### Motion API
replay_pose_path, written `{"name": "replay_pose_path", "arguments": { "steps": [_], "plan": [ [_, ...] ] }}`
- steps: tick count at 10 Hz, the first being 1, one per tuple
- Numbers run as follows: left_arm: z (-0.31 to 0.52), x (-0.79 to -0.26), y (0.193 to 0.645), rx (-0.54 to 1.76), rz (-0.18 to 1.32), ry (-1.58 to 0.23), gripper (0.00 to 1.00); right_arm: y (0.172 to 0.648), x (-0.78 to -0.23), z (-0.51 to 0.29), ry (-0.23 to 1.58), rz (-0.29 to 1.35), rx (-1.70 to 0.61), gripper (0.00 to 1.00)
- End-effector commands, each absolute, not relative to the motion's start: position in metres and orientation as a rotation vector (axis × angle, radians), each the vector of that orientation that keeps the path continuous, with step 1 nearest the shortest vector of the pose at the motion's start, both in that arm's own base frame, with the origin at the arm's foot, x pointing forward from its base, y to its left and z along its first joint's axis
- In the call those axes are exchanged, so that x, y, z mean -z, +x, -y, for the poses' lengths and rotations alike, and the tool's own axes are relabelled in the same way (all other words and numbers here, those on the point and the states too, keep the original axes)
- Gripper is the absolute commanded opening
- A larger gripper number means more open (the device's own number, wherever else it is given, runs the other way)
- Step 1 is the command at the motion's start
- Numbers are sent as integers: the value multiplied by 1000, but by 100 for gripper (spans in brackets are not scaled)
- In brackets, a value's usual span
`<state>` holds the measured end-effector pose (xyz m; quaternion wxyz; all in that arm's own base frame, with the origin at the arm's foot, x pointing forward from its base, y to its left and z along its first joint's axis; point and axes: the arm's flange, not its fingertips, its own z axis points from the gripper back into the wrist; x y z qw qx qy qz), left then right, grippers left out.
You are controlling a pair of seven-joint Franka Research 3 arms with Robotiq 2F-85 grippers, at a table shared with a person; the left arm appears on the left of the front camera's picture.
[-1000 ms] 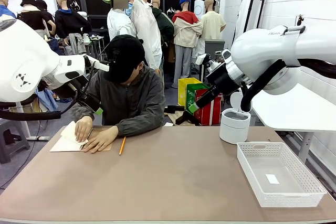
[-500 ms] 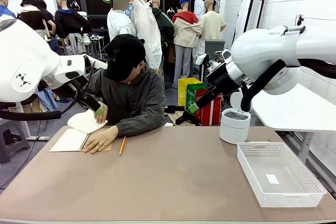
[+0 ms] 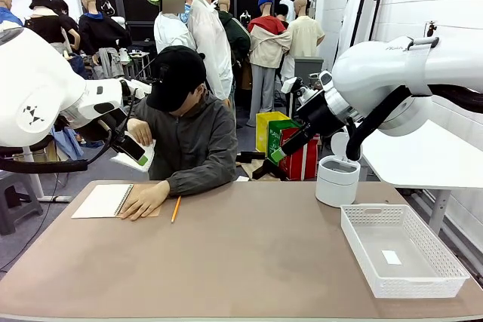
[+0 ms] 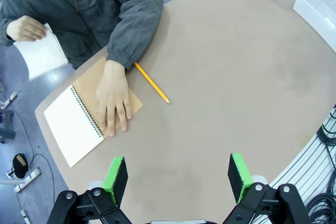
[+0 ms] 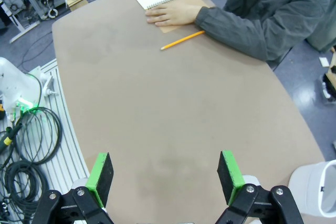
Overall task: Sort the paper based on its condition.
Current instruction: If a person hands you a paper, place it in the Organizing basket , and if it's crumpled, put it in the Trash can.
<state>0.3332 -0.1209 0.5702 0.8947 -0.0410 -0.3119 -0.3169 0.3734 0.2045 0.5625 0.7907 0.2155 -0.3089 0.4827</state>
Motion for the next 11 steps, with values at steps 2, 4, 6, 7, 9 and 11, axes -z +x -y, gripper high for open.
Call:
{"name": "replay_pose_path", "arguments": {
  "steps": [2,4,6,7,9,11],
  "plan": [
    [120,-570,333,657,645,-85,100,373,-561,-204,462,661,-1044,100],
    [120,-570,333,657,645,-85,100,373,-561,-204,462,661,-1044,100],
    [120,-570,333,657,645,-85,100,373,-561,-204,462,661,-1044,100],
    [120,-570,333,657,645,-85,100,373,-561,-204,462,661,-1044,100],
    [120,-570,333,657,645,-85,100,373,-561,-204,462,661,-1044,100],
    [120,-570,333,657,645,-85,100,373,-561,-204,462,661,-1044,100]
  ]
}}
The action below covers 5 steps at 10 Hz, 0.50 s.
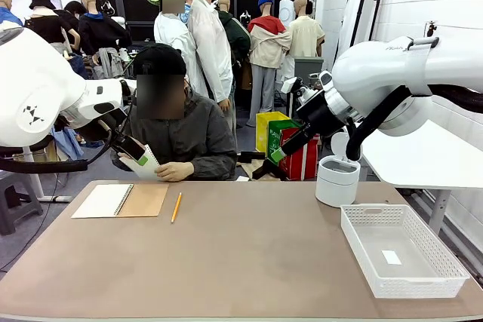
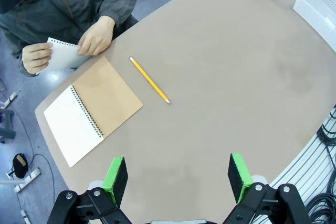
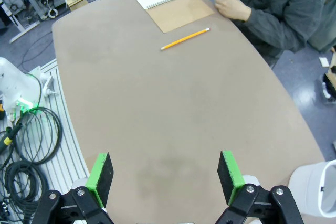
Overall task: Sort the paper based on its condition.
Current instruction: If a person hands you a paper, place it in the Organizing basket , and if it's crumpled, put it in the Trash can.
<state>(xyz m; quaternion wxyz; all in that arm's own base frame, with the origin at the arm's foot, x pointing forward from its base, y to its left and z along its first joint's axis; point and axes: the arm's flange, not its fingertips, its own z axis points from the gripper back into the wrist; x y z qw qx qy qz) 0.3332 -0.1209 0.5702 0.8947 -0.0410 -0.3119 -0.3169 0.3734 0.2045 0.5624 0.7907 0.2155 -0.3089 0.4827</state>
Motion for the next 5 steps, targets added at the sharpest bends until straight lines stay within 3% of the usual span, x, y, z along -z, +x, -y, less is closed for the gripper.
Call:
{"name": "replay_pose_path", "arguments": {
  "steps": [1,5],
  "plan": [
    [120,-570,333,657,645,-85,100,373,-561,-204,462,661,-1044,100],
    [120,-570,333,657,645,-85,100,373,-561,-204,462,661,-1044,100]
  ]
}}
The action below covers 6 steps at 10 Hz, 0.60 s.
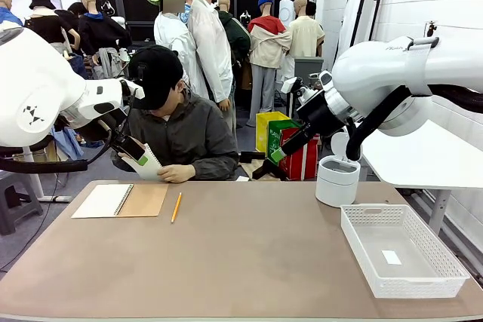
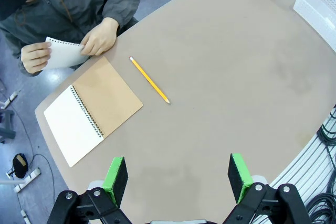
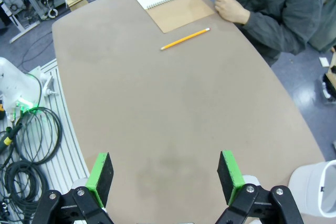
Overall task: Sort the paper based on its condition.
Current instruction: If a person hands you a paper, place it in the Organizing basket , and if it's crumpled, put it in the Trash can.
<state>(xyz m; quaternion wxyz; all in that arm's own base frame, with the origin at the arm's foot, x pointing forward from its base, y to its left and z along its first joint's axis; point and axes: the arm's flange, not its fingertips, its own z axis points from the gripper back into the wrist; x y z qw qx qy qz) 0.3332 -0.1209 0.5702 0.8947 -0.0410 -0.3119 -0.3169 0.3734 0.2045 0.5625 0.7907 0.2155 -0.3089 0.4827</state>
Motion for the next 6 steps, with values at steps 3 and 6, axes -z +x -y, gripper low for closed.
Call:
{"name": "replay_pose_path", "arguments": {
  "steps": [3,6],
  "plan": [
    [120,-570,333,657,645,-85,100,373,-561,-204,462,661,-1044,100],
    [120,-570,333,657,645,-85,100,373,-561,-204,462,661,-1044,100]
  ]
}}
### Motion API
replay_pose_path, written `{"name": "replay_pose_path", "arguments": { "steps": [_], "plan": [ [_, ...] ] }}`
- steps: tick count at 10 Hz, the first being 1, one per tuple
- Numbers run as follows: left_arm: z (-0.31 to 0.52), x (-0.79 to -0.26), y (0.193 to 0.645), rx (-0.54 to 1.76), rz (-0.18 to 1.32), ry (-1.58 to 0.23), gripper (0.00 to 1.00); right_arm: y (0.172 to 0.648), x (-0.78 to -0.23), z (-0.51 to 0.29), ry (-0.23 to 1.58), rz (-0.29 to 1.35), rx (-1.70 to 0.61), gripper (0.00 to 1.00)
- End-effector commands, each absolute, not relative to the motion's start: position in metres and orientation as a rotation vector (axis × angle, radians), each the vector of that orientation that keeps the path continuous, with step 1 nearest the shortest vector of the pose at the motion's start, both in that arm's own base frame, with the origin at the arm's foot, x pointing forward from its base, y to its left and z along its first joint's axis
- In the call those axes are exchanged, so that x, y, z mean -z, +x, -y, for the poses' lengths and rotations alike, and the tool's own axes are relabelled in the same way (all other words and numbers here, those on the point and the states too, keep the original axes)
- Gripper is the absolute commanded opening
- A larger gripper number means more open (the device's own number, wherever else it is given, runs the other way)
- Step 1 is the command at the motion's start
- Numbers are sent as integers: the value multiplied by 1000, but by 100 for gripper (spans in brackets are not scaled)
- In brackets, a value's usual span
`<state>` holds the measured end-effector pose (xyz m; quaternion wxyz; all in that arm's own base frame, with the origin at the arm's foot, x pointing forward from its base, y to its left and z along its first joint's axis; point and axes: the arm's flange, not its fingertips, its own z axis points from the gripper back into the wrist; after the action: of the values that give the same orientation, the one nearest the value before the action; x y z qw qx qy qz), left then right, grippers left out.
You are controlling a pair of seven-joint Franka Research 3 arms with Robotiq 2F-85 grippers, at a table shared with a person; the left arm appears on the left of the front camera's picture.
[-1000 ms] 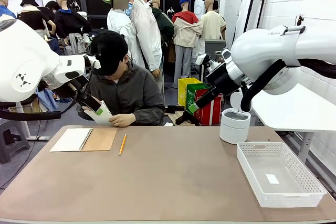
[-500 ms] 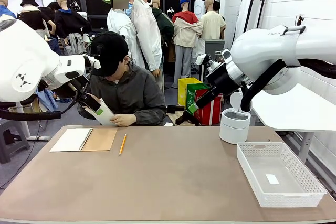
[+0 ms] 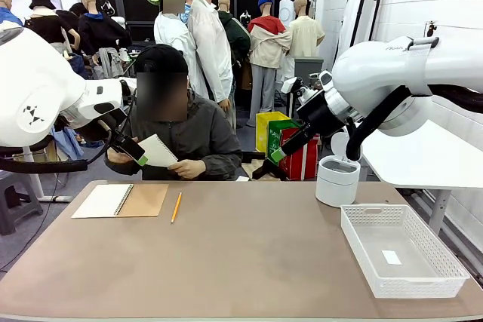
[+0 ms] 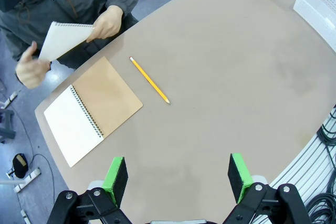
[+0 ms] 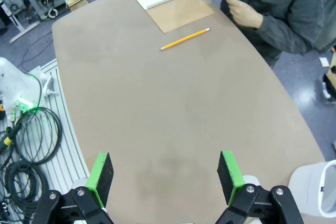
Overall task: Sort the paper based on its condition.
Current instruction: If a person hands you a paper, place it in the Organizing basket , and if it's crumpled, put it in the Trash can.
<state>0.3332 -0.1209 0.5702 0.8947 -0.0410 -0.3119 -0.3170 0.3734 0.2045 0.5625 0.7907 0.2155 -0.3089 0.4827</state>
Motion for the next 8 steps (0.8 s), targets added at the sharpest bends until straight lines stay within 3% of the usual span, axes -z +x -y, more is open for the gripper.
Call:
{"name": "replay_pose_path", "arguments": {
  "steps": [1,8],
  "plan": [
    [120,-570,333,657,645,-85,100,373,-561,-204,462,661,-1044,100],
    [120,-570,333,657,645,-85,100,373,-562,-206,461,647,-1029,100]
  ]
}}
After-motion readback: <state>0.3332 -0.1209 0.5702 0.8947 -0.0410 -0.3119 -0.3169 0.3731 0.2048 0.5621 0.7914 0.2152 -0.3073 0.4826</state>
